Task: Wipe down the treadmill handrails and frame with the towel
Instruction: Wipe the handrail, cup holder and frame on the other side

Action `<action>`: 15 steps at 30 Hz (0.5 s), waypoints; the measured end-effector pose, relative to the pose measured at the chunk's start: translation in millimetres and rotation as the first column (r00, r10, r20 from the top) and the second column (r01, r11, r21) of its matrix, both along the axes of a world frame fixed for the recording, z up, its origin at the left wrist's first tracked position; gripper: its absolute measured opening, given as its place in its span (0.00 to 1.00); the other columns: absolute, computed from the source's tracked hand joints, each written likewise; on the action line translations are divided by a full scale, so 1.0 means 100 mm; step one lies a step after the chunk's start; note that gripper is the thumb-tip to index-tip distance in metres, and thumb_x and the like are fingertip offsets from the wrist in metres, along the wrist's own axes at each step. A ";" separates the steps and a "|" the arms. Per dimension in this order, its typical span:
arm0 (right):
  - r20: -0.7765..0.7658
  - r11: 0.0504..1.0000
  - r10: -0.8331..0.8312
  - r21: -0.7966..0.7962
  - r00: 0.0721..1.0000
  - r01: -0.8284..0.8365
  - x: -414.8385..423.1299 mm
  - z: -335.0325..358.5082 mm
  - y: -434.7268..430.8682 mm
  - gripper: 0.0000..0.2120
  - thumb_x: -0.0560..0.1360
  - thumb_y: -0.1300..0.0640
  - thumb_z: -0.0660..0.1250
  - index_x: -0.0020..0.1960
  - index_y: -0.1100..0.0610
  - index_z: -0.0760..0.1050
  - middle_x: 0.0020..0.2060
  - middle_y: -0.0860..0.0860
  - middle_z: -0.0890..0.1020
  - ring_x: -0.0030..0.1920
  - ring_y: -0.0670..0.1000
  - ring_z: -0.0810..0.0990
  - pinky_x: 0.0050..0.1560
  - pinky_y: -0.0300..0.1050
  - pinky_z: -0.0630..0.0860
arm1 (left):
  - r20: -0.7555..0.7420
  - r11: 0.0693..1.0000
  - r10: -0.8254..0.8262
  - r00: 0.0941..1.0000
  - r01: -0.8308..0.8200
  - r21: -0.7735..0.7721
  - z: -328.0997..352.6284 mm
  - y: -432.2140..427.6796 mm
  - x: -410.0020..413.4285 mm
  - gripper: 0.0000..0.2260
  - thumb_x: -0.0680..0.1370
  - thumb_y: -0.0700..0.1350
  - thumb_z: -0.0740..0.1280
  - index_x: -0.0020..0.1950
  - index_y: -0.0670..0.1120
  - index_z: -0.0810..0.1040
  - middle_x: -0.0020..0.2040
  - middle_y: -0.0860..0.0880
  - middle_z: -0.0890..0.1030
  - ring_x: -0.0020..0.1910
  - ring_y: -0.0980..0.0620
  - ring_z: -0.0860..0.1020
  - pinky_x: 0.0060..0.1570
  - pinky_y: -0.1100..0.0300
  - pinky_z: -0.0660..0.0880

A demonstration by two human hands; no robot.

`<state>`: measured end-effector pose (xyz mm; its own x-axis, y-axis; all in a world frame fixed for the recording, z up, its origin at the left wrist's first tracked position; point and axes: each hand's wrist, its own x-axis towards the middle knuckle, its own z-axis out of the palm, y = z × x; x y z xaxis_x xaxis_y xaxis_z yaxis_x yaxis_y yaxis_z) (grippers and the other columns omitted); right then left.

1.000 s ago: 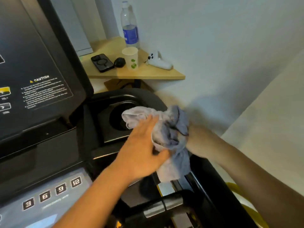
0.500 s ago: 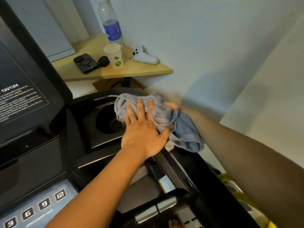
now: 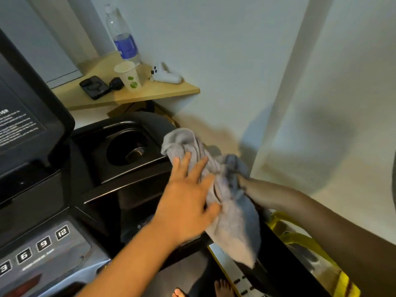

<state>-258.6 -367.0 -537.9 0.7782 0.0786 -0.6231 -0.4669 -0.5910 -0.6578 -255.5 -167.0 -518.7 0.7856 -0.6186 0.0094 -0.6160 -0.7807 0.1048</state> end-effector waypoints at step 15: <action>0.445 0.981 0.010 0.171 0.895 -0.096 0.76 -0.12 0.65 0.31 0.72 0.40 0.64 0.73 0.46 0.62 0.70 0.51 0.71 0.69 0.51 0.70 0.71 0.46 0.64 | 0.070 0.964 0.238 0.969 -0.227 -0.138 -0.04 0.33 -0.10 0.37 0.78 0.62 0.58 0.79 0.40 0.56 0.79 0.39 0.55 0.79 0.42 0.51 0.78 0.46 0.46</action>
